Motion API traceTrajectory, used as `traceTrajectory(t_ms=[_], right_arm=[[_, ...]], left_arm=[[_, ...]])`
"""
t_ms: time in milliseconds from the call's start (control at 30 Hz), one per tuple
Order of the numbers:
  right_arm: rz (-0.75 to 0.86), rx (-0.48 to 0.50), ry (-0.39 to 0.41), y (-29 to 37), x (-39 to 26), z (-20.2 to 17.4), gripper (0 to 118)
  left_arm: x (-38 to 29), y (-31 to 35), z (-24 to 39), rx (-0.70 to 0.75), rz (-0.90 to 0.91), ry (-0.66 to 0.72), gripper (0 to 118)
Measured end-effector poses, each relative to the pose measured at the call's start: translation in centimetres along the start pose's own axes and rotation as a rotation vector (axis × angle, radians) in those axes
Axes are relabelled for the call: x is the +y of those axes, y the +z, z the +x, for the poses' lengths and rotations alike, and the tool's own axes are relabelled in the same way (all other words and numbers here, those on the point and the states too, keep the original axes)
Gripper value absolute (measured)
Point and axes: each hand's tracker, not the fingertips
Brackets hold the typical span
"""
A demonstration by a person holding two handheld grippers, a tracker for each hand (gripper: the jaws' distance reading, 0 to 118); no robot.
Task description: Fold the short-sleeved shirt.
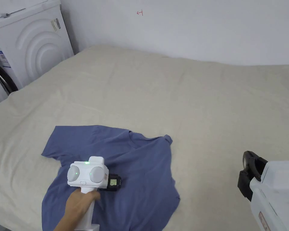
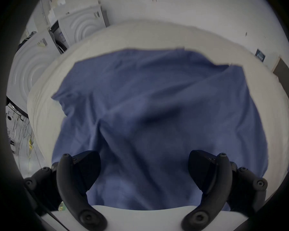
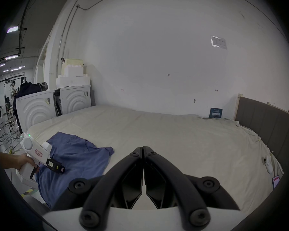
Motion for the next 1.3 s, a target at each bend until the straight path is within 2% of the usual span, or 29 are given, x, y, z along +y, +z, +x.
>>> traceTrajectory(t_ms=[33,100,133,200,267,400,667,867,1067,1300], right_arm=[[-0.007,-0.005,-0.003,0.0,-0.2,0.3,0],[-0.015,-0.014,-0.006,0.1,-0.4,0.8,0],[-0.017,-0.018,-0.008,0.1,-0.4,1.0,0],[-0.018,-0.025,-0.013,0.3,-0.4,1.3,0],[-0.017,-0.027,-0.019,0.4,-0.3,1.6,0],[-0.002,-0.034,-0.025,1.2,0.1,2.1,0],[0.039,-0.051,-0.036,4.0,1.0,3.7,0],[0.079,-0.089,-0.046,6.7,1.7,5.6,0],[0.114,-0.147,-0.056,9.5,2.1,8.1,0],[0.143,-0.244,-0.058,13.2,2.7,10.9,0]], left_arm=[[-0.2,0.4,-0.2,-0.018,0.051,0.036,105],[0.2,0.9,-0.6,-0.062,0.011,0.083,83],[0.2,1.6,-0.7,-0.108,0.001,0.109,69],[0.3,2.5,-0.3,-0.08,0.027,0.096,30],[-0.1,2.7,0.3,-0.072,0.053,0.032,9],[-0.8,3.5,0.4,-0.078,0.079,0.002,0],[-0.3,9.9,-1.9,-0.313,0.241,0.191,0],[1.3,16.3,2.2,-0.42,0.364,0.081,0],[4.7,21.9,8.7,-0.578,0.476,0.008,0],[6.2,27.9,17.7,-0.725,0.544,-0.141,0]])
